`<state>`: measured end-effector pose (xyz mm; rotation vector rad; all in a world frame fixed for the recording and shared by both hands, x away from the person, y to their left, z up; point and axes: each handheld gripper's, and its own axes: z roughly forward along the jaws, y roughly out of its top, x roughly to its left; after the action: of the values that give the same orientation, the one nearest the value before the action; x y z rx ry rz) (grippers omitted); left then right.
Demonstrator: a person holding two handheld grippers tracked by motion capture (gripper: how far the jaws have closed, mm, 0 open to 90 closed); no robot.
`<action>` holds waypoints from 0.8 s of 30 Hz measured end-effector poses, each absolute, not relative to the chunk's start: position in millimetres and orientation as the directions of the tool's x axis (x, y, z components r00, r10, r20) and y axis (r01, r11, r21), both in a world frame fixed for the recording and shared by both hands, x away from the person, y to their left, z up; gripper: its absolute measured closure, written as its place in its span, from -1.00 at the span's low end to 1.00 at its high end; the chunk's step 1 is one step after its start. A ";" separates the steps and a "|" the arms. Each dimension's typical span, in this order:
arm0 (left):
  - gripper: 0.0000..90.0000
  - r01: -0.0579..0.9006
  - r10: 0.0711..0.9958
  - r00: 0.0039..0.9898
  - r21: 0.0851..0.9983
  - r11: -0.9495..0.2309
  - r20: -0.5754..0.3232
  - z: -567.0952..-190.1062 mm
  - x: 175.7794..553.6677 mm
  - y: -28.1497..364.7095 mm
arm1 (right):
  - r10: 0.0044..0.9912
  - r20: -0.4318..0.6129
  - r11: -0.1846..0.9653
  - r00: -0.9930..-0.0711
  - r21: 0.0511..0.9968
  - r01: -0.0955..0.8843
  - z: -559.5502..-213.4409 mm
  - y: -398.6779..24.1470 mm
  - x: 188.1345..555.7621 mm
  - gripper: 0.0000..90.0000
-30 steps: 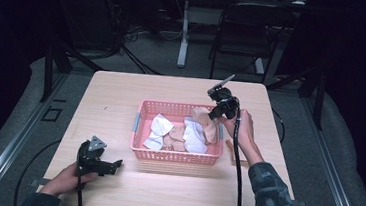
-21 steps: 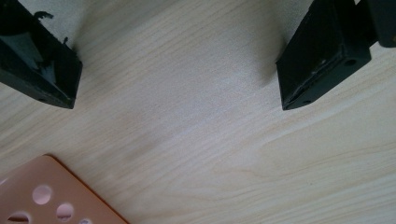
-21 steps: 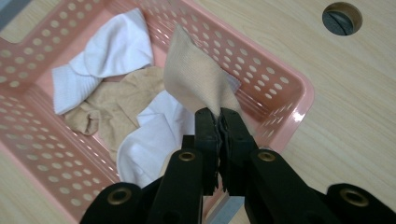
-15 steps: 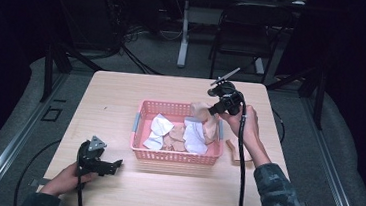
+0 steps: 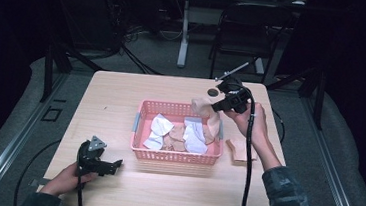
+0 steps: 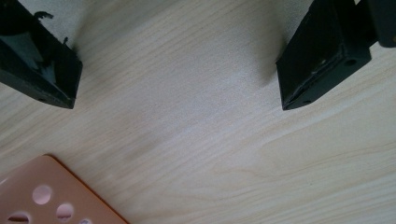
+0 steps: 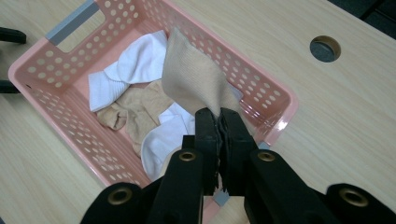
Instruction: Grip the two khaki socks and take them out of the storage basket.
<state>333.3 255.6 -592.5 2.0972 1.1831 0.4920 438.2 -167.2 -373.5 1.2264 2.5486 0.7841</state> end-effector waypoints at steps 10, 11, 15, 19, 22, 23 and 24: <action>-1.00 0.603 0.856 0.517 0.710 -0.364 -0.001 -592.4 333.3 255.6 | 0.780 0.015 0.505 -0.626 0.576 0.643 -352.8 -186.5 421.4 0.93; -1.00 0.603 0.856 0.517 0.710 -0.364 -0.001 -592.4 333.3 255.6 | 0.780 0.012 0.505 -0.626 0.578 0.641 -351.2 -189.1 419.8 0.93; -1.00 0.603 0.856 0.517 0.710 -0.364 -0.001 -592.4 333.3 255.6 | 0.788 0.000 0.502 -0.616 0.582 0.641 -345.3 -201.6 413.5 0.93; -1.00 0.603 0.856 0.517 0.710 -0.363 -0.001 -592.4 333.2 255.6 | 0.798 -0.008 0.491 -0.602 0.589 0.642 -343.0 -215.2 407.3 0.93; -1.00 0.603 0.856 0.517 0.710 -0.364 -0.001 -592.4 333.3 255.6 | 0.808 -0.008 0.479 -0.589 0.591 0.649 -343.3 -226.3 403.5 0.93; -1.00 0.603 0.856 0.517 0.710 -0.364 -0.001 -592.4 333.2 255.6 | 0.813 -0.006 0.471 -0.583 0.595 0.651 -344.1 -230.8 402.2 0.93; -1.00 0.603 0.856 0.517 0.710 -0.364 -0.001 -592.4 333.3 255.6 | 0.817 -0.003 0.465 -0.577 0.596 0.655 -344.6 -233.5 401.4 0.93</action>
<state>333.3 255.6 -592.4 2.0974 1.1839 0.4916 401.4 -233.5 -344.6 1.2562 2.4285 0.8008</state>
